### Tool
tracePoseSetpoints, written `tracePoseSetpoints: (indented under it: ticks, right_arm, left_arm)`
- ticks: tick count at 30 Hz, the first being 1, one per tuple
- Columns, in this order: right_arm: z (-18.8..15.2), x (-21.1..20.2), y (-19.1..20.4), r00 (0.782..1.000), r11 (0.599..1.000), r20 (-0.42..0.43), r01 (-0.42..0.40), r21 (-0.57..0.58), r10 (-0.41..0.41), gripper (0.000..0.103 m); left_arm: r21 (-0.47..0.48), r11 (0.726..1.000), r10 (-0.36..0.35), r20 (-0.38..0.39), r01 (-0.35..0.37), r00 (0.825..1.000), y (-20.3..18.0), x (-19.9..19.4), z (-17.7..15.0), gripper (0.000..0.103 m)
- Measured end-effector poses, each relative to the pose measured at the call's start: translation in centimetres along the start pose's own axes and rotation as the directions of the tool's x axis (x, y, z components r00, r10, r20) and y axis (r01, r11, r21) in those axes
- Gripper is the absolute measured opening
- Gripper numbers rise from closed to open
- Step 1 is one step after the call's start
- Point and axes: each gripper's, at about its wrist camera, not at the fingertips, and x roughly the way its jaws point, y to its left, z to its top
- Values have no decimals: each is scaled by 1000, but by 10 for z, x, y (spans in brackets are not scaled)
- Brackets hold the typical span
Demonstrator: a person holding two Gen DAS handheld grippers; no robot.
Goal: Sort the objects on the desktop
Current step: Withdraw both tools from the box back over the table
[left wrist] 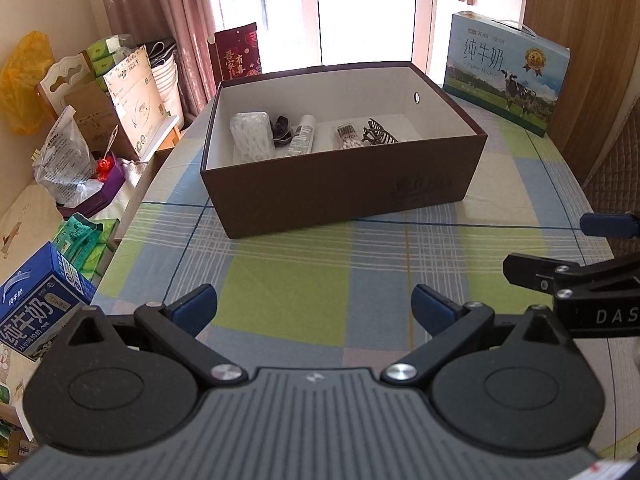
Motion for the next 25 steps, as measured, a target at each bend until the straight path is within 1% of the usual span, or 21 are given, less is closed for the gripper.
tracePoseSetpoints:
  ticks: [16, 25]
  right_arm:
    - [-3, 5, 3, 1000, 1000, -14, -6, -9, 6, 101]
    - [-4, 7, 2, 1000, 1000, -13, 0, -12, 0, 101]
  left_arm:
    - [0, 1000, 6, -5, -6, 1000, 2, 4, -1, 102]
    - [19, 1000, 8, 15, -8, 1000, -2, 5, 0, 102]
